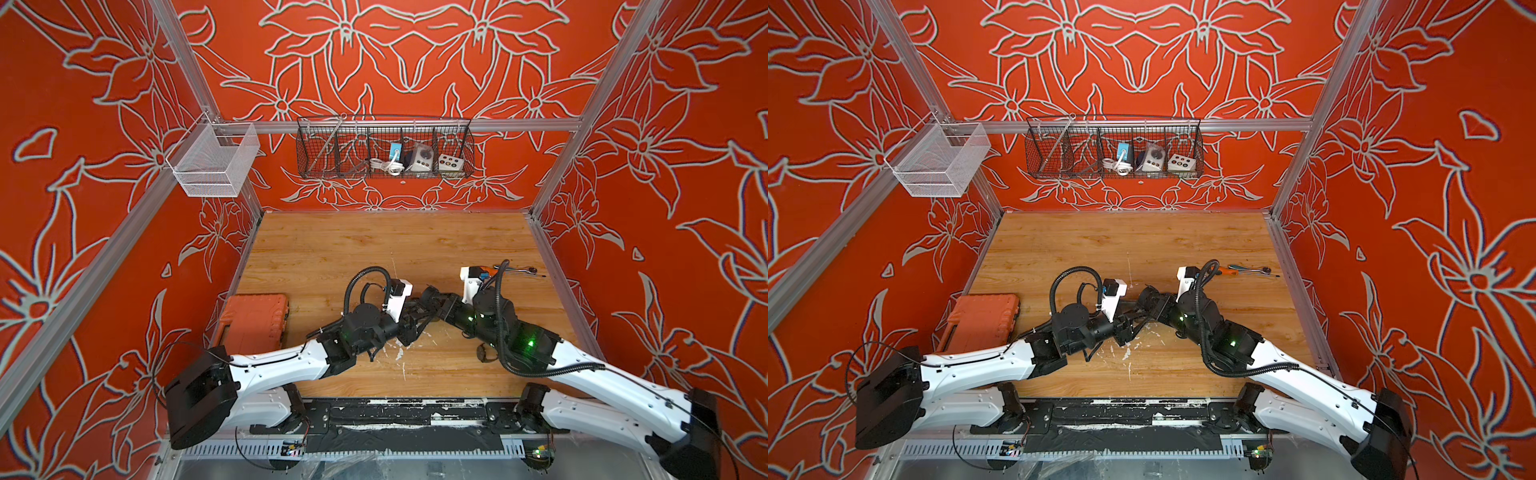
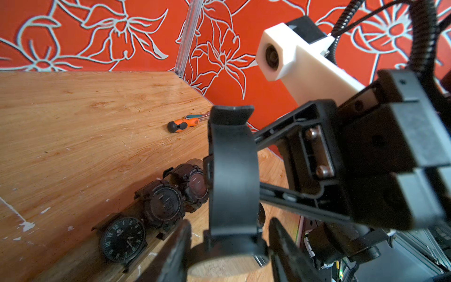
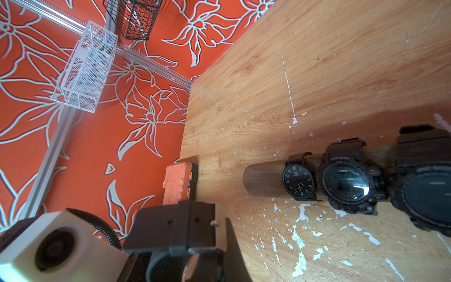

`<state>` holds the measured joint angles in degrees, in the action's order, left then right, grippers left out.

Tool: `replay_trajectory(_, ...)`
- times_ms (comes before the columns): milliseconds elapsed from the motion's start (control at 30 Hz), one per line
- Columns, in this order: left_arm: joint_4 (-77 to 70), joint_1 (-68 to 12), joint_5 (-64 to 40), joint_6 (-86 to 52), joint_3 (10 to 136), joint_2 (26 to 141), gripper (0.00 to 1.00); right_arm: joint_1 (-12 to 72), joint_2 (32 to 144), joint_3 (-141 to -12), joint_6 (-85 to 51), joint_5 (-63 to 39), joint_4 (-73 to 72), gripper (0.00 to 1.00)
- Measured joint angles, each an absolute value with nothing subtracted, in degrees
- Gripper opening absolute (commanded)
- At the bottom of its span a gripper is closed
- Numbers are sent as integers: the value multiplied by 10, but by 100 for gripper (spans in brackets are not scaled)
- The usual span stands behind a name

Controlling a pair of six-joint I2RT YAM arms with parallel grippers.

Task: Place watch on stand
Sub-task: Pick up the watch at the center of the board.

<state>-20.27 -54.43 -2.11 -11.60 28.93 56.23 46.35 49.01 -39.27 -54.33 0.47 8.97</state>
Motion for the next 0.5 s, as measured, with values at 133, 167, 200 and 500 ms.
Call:
replay_trajectory(133,-254,-545,-18,-142,284,587,94,466,490,-393,-582,6,84,0)
replay_trajectory(167,-266,-545,-19,-149,284,596,93,467,490,-393,-590,6,83,0)
replay_trajectory(200,-278,-545,-20,-154,282,604,93,469,490,-393,-597,7,82,0)
replay_trajectory(500,-357,-545,-24,-183,281,655,85,495,491,-392,-651,16,60,0)
